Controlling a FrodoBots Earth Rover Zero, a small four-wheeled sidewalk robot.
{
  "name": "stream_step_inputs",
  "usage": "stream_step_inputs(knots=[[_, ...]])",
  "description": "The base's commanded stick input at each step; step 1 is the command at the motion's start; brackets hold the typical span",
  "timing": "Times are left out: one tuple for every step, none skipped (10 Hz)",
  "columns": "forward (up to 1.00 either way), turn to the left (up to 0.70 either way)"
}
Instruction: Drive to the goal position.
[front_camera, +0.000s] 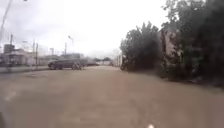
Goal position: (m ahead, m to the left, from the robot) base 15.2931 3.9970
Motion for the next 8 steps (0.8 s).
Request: stream_step_inputs(knots=[[1.00, 0.00], [1.00, 0.00], [1.00, 0.00], [1.00, 0.00], [1.00, 0.00], [1.00, 0.00], [1.00, 0.00], [1.00, 0.00]])
